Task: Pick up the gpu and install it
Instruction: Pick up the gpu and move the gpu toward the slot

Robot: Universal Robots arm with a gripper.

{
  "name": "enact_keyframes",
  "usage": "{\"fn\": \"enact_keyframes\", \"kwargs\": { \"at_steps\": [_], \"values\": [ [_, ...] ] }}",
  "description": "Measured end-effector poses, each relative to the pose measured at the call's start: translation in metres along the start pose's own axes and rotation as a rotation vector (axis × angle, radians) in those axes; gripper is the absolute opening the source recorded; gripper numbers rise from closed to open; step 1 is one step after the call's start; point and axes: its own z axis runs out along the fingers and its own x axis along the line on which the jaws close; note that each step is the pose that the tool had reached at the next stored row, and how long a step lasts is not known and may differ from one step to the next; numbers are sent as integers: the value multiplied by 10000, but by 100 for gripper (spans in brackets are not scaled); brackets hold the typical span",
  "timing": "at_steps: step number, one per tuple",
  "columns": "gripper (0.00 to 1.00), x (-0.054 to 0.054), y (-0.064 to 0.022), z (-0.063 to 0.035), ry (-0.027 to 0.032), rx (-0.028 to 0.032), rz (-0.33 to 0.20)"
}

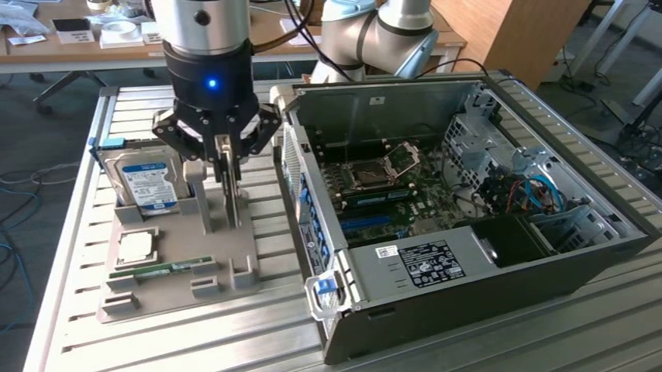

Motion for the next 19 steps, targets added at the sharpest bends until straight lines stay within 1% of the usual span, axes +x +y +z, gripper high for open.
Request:
{"fn": "enact_keyframes", "kwargs": {
  "at_steps": [7,17,18,19],
  "values": [
    [27,0,4,-109,1,0,0],
    [27,0,6,-202,0,0,0],
    [27,0,8,-264,-1,-1,0],
    [27,0,9,-277,0,0,0]
  ]
}}
